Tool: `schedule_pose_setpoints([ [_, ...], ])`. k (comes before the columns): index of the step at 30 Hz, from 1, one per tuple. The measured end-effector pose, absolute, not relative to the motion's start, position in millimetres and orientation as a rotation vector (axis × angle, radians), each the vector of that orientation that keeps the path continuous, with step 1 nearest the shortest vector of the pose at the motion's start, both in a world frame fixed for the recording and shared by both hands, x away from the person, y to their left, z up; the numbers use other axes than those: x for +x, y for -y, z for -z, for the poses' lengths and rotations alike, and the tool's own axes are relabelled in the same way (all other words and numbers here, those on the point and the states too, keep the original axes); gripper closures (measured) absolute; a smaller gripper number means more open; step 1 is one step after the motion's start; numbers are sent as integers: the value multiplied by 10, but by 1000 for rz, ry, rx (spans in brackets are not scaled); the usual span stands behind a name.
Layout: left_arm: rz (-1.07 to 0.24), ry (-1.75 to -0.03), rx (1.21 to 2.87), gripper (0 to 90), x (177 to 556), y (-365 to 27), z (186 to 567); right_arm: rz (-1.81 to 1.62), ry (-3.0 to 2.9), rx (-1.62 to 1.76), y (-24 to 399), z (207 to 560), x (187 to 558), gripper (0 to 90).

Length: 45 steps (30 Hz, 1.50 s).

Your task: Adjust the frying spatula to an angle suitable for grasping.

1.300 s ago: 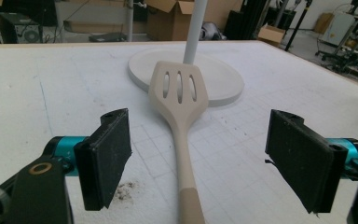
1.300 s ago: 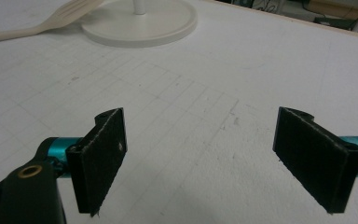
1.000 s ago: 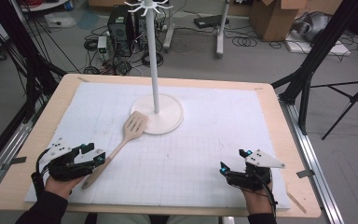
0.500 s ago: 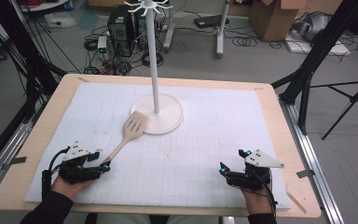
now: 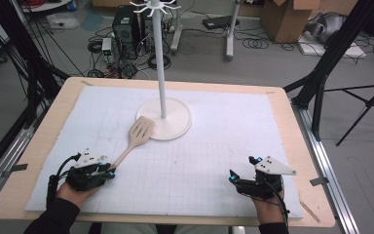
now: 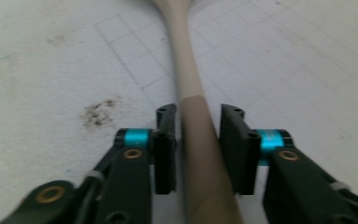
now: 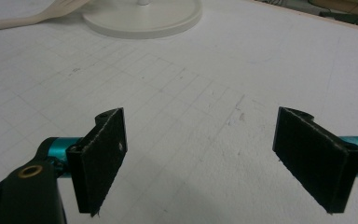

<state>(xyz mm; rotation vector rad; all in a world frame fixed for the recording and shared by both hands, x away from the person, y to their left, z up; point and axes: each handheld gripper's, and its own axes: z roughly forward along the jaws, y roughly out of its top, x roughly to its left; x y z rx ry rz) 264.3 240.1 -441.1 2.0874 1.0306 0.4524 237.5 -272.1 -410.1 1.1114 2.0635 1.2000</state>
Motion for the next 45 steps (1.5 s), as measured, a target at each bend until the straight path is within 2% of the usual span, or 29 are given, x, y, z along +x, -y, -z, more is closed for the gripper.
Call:
schedule_pose_setpoints([
  [9, -387, -998, 2081, 714, 2694, -2470, 4415, -1202, -2063, 1107, 2710, 4098, 2377, 164],
  [16, -336, -908, 2106, 720, 2749, -2492, 4407, -1203, -2062, 1108, 2713, 4100, 2381, 164],
  [38, -219, -492, 2214, 722, 2759, -2164, 4305, -1193, -2065, 1112, 2701, 4104, 2392, 165],
  [45, -190, -407, 2244, 722, 2760, -2105, 4293, -1192, -2074, 1113, 2687, 4108, 2395, 164],
])
